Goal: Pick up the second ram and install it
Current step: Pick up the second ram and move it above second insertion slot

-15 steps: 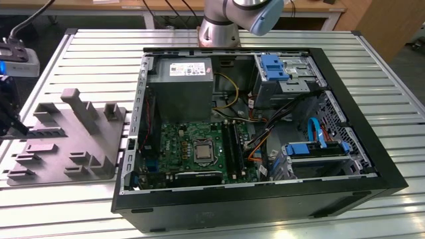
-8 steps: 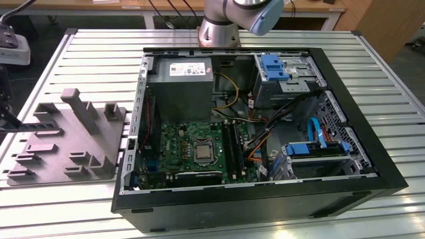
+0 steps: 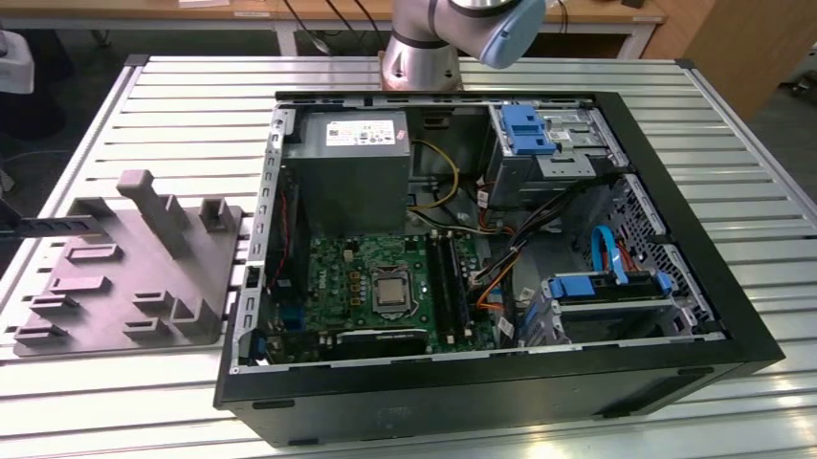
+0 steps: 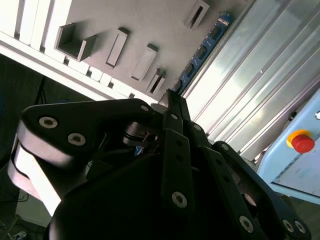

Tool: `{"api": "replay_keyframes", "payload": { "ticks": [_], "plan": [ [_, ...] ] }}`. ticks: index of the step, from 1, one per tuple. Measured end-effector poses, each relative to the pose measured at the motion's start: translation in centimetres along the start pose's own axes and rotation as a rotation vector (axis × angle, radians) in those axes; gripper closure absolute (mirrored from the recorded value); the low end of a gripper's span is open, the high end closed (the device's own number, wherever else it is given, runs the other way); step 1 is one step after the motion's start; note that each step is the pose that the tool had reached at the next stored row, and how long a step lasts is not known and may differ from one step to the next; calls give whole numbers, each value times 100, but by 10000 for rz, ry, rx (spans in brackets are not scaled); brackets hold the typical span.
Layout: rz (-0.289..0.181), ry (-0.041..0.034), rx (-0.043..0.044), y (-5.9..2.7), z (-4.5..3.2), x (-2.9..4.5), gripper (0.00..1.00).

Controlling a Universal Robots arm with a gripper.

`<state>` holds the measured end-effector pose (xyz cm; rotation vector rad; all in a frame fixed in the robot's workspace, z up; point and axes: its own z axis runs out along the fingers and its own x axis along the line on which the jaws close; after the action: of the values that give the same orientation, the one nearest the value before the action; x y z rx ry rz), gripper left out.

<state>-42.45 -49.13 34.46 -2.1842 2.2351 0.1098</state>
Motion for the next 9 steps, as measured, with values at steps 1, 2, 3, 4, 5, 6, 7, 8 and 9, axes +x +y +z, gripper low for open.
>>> {"api": "replay_keyframes", "payload": {
  "ticks": [1,2,3,4,5,6,7,8,9],
  "plan": [
    [0,0,1,1,-28,-2,88],
    [0,-1,1,2,-50,-3,88],
    [0,-1,2,3,-75,-5,88],
    [0,0,1,4,-103,-7,88],
    [0,0,1,5,-131,-9,88],
    [0,0,1,6,-156,-10,88],
    [0,0,1,7,-180,-12,88],
    [0,0,1,8,-199,-14,88],
    [0,0,1,8,-206,-14,88]
  ]
}}
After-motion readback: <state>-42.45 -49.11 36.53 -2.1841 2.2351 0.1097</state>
